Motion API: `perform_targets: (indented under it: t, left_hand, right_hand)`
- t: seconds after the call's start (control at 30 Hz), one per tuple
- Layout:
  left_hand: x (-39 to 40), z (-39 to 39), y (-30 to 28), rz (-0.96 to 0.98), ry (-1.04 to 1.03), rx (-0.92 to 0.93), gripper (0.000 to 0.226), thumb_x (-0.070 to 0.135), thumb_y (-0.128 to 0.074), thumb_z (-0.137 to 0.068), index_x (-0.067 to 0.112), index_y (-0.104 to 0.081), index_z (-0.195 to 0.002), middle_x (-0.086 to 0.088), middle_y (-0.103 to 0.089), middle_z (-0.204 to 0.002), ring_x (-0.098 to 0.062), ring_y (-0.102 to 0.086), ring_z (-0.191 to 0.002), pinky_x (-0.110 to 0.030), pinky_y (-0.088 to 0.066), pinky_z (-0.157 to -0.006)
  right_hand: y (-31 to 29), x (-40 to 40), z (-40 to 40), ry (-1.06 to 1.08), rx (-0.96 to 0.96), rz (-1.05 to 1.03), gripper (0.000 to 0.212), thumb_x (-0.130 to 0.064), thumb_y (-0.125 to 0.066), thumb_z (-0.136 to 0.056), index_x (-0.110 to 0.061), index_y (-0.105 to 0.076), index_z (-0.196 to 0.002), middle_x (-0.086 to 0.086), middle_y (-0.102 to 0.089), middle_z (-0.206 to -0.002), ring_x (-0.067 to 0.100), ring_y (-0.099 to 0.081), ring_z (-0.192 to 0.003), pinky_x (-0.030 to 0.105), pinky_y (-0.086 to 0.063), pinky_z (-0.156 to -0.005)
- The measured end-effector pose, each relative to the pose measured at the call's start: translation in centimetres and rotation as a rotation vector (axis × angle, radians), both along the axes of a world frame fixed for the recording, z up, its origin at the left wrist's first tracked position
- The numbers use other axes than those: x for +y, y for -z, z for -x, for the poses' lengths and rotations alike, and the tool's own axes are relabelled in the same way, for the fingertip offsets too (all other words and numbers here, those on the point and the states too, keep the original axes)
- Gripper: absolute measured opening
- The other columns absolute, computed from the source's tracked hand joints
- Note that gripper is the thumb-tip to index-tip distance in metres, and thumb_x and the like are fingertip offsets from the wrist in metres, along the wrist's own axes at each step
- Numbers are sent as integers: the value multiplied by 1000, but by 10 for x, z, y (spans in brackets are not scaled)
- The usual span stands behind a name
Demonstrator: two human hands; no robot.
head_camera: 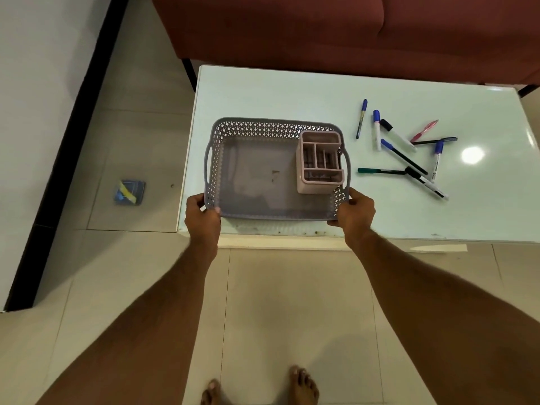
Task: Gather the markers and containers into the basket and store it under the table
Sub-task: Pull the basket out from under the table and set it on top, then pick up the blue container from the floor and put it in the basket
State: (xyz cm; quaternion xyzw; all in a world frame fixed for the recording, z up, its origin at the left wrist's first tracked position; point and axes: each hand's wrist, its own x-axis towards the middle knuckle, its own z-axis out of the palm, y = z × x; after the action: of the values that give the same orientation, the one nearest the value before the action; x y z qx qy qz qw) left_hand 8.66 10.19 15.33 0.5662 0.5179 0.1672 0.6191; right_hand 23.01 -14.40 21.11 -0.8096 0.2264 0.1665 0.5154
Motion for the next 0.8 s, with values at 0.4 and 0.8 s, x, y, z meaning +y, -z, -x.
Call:
perform_targets:
  t: [0.4, 0.8]
  left_hand:
    - [-9, 14, -20, -8, -11, -73, 37, -3, -69, -89, 9, -62, -123, -2, -69, -114, -19, -69, -102, -34, -57, -93]
    - [141, 137, 6, -149, 282, 218, 67, 36, -65, -97, 15, -34, -153, -4, -40, -157, -23, -41, -143, -44, -35, -119]
  right_hand:
    - [28, 4, 45, 75, -190, 80, 34, -40, -40, -108, -16, -64, -109, 10, -67, -104, 30, -67, -96, 56, -63, -80]
    - [68, 185, 242, -245, 114, 451, 34, -18, -54, -104, 6, -62, -127, 27, -60, -127, 44, -54, -123, 45, -41, -107]
